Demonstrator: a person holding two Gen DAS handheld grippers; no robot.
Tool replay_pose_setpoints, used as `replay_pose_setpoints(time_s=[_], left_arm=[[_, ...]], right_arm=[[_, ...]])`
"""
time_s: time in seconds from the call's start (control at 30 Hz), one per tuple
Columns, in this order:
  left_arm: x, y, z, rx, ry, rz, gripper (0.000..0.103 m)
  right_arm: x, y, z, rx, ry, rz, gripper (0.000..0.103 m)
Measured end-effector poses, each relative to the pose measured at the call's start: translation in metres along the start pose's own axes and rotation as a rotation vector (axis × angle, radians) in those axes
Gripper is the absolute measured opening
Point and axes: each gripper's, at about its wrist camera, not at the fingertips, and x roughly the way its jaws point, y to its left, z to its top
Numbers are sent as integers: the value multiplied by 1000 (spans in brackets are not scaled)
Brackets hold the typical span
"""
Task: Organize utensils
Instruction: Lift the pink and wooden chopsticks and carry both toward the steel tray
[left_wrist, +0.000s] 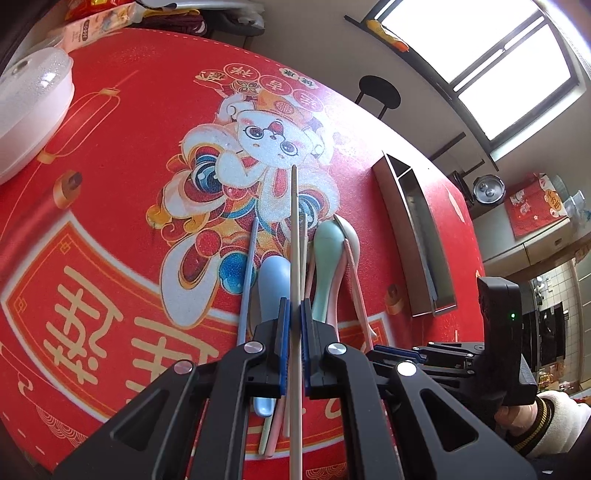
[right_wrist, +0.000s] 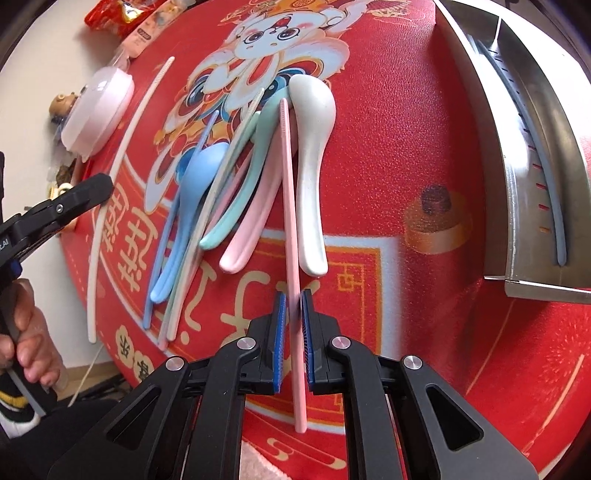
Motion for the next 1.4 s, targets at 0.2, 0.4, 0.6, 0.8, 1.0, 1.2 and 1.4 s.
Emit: replay_pose_setpoints(time_s=[0.2, 0.4, 0.6, 0.8, 1.0, 1.2, 1.4], left_arm=[[-6, 10, -4, -28, -14, 2, 5], [-9, 14, -7, -41, -19, 1, 5], [-9, 14, -7, -43, -20, -1, 5], [-8, 11, -6, -30, -18, -5, 5], [-7, 9, -4, -31, -23, -9, 5], [-1, -11, 9, -9, -21, -35, 5], [17, -60, 27, 72, -11, -98, 5]], right_arm=[[10, 1, 6, -2, 19, -15, 10], [11, 10, 10, -36, -4, -60, 8], [4, 9, 10, -43, -25, -27, 7], [0, 9, 9, -38, -46, -18, 7], [-27, 1, 13, -20, -119, 9, 7], [-56, -18, 21, 30, -184, 26, 7], [-89, -51, 29, 74, -245, -11, 7]])
